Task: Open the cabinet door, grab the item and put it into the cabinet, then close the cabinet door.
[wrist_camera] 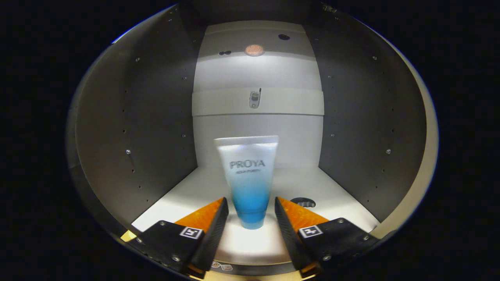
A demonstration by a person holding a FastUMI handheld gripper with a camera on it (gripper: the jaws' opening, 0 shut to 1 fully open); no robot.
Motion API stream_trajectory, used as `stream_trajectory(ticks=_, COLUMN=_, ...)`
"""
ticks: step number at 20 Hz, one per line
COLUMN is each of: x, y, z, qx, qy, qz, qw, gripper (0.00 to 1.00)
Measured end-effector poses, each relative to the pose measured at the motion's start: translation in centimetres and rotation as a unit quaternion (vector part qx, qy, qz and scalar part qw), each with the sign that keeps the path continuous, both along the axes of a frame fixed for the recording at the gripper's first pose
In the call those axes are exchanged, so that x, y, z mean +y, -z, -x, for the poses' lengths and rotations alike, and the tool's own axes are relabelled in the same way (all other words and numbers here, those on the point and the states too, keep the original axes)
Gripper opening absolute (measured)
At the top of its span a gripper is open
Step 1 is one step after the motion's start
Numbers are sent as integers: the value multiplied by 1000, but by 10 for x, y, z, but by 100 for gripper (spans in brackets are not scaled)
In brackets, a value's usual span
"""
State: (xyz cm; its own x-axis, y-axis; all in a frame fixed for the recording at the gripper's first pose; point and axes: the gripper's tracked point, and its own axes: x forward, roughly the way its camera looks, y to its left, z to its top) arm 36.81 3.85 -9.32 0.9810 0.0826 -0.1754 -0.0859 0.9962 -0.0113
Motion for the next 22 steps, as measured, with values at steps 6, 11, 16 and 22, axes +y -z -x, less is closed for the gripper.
stream_trajectory(ticks=6, x=9, y=-27, z=23, qx=-31, qy=-10, qz=5, qw=999, gripper=94)
stream_trajectory(ticks=11, x=15, y=-47, z=67, qx=-40, qy=-6, qz=4, qw=999, gripper=94)
stream_trajectory(ticks=16, x=20, y=-64, z=125, qx=-45, qy=7, qz=12, qw=999, gripper=94)
stream_trajectory(ticks=22, x=32, y=-76, z=217, qx=-50, qy=8, qz=3, qw=999, gripper=94)
